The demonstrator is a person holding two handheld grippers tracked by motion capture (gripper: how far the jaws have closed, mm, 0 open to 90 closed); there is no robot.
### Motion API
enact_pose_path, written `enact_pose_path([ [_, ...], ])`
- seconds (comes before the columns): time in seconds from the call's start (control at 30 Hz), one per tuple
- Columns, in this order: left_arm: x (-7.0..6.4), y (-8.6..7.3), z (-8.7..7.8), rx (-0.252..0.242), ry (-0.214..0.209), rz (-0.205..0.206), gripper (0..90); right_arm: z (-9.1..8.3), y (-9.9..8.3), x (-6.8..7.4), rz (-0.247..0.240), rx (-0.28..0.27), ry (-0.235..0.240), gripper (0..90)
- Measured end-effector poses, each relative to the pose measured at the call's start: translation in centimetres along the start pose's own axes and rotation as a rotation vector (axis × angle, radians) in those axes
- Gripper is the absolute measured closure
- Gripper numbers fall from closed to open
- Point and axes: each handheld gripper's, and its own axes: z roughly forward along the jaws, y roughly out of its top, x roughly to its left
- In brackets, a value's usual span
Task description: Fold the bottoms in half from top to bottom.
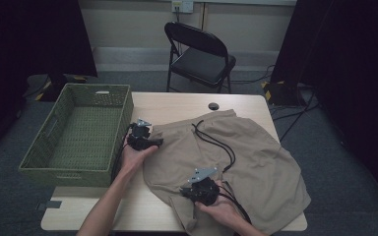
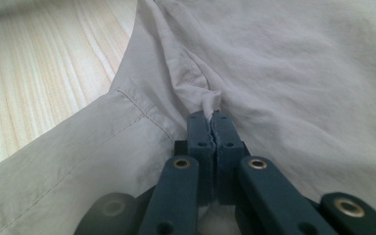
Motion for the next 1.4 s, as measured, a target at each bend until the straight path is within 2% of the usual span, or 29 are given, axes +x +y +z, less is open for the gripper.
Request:
enact_pose_path([
  [0.07,0.1,0.0,0.3,0.026,0.019,0.035,36.8,0.0,0.0,0.0,0.002,-0.002,0.001,88.5],
  [0.1,0.2,-0.1,0.4,0.017,-0.001,0.011,40.8,0.0,0.0,-0.1,0.004,-0.003,0.002,88.5],
  [0.13,0.2,-0.1,0.5,0.014,-0.014,0.005,44.5,0.1,0.0,-0.1,0.006,-0.004,0.003,88.5],
  [0.23,0.0,-0.1,0.8,0.024,-0.019,0.020,54.8,0.2,0.1,0.0,0.004,-0.005,0.002,88.4],
  [0.33,-0.1,-0.1,0.9,0.015,-0.057,0.001,70.4,0.2,0.2,0.0,0.005,-0.002,0.000,88.4],
  [0.4,-0.1,-0.2,1.0,0.024,-0.069,0.004,76.1,0.2,0.2,0.0,0.006,-0.002,0.000,88.4],
  [0.43,-0.1,-0.2,1.0,0.015,-0.078,-0.012,78.3,0.2,0.2,0.1,0.006,-0.001,0.000,88.4],
  [0.5,0.1,-0.3,1.0,0.019,-0.094,-0.014,82.5,0.2,0.2,0.0,0.006,-0.003,0.001,88.4],
  [0.7,0.1,-0.1,0.7,0.001,-0.123,-0.023,86.3,0.3,0.3,0.1,0.007,0.001,0.001,88.4],
  [0.83,-0.1,0.1,0.4,-0.014,-0.147,-0.032,87.3,0.3,0.4,-0.1,0.028,-0.005,0.012,88.4],
  [0.93,-0.2,0.3,0.0,-0.021,-0.152,-0.023,87.5,0.1,0.5,-0.1,0.034,-0.013,0.017,88.6],
  [1.23,-0.5,1.3,-1.2,-0.066,-0.199,-0.038,88.0,-1.7,1.6,-0.3,0.041,-0.094,0.035,89.0],
  [1.3,-0.5,1.6,-1.5,-0.072,-0.201,-0.030,88.0,-2.3,1.9,-0.3,0.044,-0.113,0.039,88.9],
  [1.4,-0.6,2.2,-1.9,-0.093,-0.211,-0.042,88.0,-3.0,2.1,-0.3,0.047,-0.136,0.040,89.0],
])
